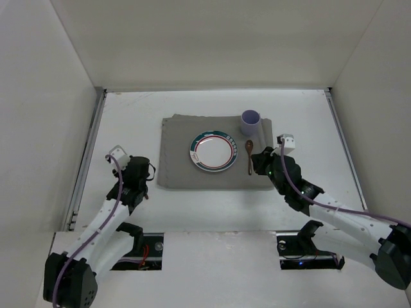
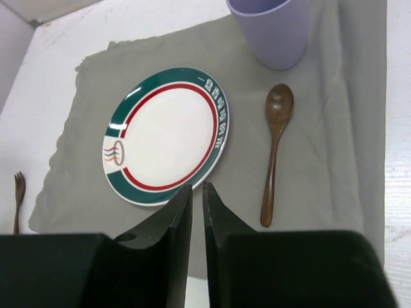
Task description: Set the dinner table for one person
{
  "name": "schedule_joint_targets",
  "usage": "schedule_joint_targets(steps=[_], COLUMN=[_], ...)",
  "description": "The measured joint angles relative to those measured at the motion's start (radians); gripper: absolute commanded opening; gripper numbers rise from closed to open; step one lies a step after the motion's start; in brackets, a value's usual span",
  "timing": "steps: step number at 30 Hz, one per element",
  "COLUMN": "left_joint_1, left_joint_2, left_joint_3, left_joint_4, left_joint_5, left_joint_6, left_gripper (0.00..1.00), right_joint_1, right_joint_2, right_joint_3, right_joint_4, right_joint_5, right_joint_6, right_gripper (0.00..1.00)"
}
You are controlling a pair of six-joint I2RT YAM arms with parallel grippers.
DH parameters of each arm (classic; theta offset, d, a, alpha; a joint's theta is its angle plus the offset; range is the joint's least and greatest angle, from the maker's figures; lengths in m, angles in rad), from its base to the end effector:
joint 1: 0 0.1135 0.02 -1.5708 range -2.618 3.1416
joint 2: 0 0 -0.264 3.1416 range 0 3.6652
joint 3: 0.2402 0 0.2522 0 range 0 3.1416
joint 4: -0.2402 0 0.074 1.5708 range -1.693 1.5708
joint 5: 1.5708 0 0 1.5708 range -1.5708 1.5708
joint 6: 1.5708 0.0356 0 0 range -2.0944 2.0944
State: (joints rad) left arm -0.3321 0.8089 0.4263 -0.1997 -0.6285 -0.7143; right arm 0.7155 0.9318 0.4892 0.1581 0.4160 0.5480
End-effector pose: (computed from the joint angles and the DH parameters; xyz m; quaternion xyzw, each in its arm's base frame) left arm 0.1706 -0.0367 0.2122 -0.3030 0.7941 0.0103 0.5268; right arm 0.1694 0.1281 0.2448 0.0579 0.7906 0.2132 0.5711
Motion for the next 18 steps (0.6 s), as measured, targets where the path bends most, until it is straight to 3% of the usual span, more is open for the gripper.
schedule_joint_targets(steps=[6, 18], left_joint_1=[0.127, 0.050], left_joint_2=[0.108, 0.317], left_joint_3=[0.000, 0.002], left_joint_4=[-0.046, -0.026], left_joint_5=[0.067, 0.105], left_joint_6=[-0.007, -0.031], left_gripper=[0.35, 0.27], right_joint_1=[0.000, 0.000], right_joint_2=[-0.036, 0.018], right_joint_3=[-0.007, -0.012], right_joint_4=[0.026, 0.037], right_joint_5=[0.000, -0.047], right_joint_6=[0.015, 0.027], right_gripper=[0.36, 0.40])
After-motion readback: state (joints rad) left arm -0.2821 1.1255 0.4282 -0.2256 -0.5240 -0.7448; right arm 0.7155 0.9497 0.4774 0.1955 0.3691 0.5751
